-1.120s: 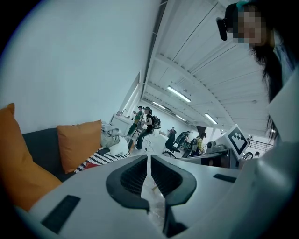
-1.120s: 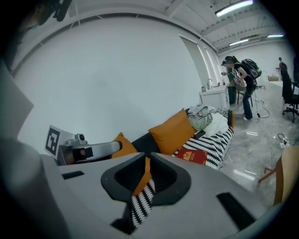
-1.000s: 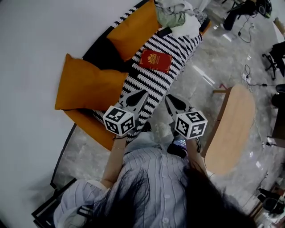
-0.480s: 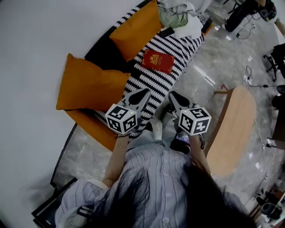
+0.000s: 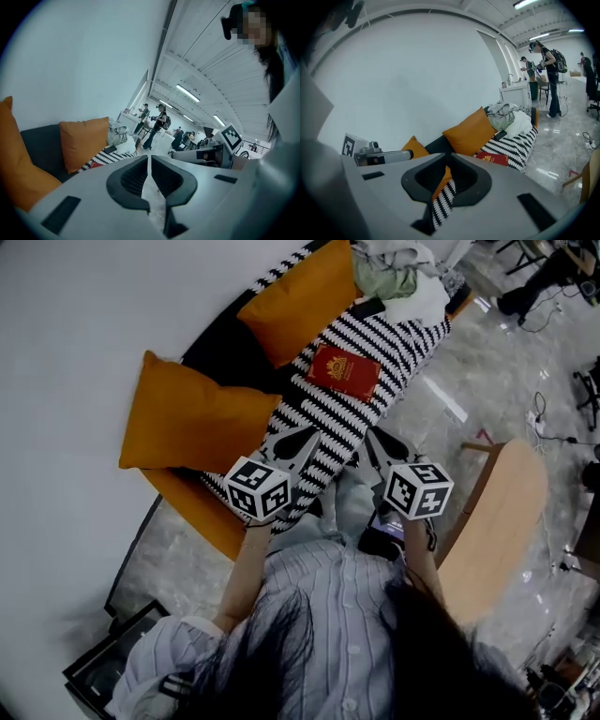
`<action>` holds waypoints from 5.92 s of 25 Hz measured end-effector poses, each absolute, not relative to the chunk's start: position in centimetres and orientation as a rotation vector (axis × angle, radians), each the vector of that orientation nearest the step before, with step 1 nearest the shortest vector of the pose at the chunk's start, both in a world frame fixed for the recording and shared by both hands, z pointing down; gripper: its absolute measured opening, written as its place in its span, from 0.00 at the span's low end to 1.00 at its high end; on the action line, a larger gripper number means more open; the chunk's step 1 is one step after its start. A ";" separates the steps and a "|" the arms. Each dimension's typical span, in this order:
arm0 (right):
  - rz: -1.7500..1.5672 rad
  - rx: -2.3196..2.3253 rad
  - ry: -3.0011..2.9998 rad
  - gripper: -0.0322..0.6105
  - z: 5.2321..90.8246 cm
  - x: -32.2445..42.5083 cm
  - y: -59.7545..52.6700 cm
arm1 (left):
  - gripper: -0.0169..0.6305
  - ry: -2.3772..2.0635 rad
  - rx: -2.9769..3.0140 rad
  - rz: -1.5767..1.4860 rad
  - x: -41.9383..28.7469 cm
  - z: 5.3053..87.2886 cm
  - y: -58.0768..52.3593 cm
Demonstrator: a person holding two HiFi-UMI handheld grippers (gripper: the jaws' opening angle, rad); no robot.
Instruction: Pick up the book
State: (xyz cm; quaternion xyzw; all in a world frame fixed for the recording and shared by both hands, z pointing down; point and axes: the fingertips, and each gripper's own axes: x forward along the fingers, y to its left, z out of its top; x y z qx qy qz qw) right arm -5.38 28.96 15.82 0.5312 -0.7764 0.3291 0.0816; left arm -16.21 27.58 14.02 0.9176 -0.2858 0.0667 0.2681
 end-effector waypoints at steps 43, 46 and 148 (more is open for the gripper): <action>1.454 1.284 -2.045 0.12 49.2 13.9 -1.6 | 0.20 -0.934 2.062 0.553 -9.2 45.5 -0.4; 1.464 1.251 -2.040 0.12 51.7 14.0 -2.4 | 0.23 -0.921 2.017 0.590 -9.5 48.7 -0.6; 1.393 1.406 -2.368 0.53 42.1 10.0 0.4 | 0.53 -1.023 1.944 -0.122 -15.4 44.6 0.3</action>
